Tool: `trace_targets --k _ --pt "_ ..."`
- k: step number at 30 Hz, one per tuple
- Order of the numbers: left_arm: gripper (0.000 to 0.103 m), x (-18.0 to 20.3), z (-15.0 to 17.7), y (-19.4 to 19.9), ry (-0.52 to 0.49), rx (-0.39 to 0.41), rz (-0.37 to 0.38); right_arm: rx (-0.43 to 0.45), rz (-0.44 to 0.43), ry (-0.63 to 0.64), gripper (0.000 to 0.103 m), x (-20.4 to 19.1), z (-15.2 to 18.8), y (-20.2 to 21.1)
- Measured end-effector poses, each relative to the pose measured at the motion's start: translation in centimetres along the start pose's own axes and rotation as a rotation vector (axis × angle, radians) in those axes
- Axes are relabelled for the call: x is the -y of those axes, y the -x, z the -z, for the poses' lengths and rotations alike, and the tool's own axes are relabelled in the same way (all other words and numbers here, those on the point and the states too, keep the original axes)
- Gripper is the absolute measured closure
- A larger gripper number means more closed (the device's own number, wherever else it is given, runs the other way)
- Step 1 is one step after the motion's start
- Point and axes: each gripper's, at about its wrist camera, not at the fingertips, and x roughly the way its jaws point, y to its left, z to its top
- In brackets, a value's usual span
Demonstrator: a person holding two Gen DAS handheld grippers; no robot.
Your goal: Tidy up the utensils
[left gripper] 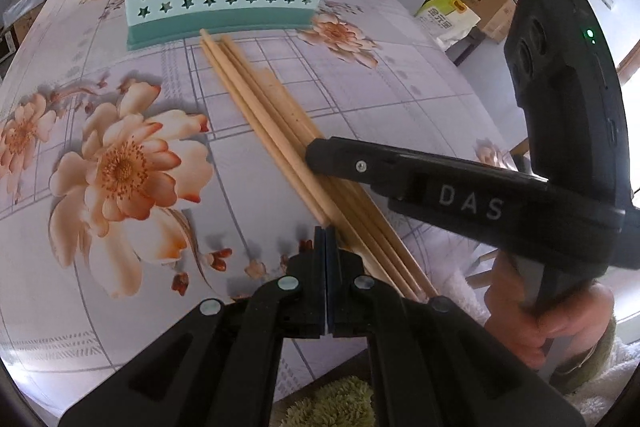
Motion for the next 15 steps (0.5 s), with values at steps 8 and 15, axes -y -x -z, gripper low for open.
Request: trace_targets --k 8,15 --pt "0.103 -2.9 -0.4 1.8 0.060 0.032 -0.056 0.034 0.022 0.012 0.098 0.5 -2.4 -1.2" --pt "0.096 -3.9 -1.9 2.5 0.079 0.070 -0.044 0.038 -0.022 -0.025 0.098 2.8 -4.8 -1.2"
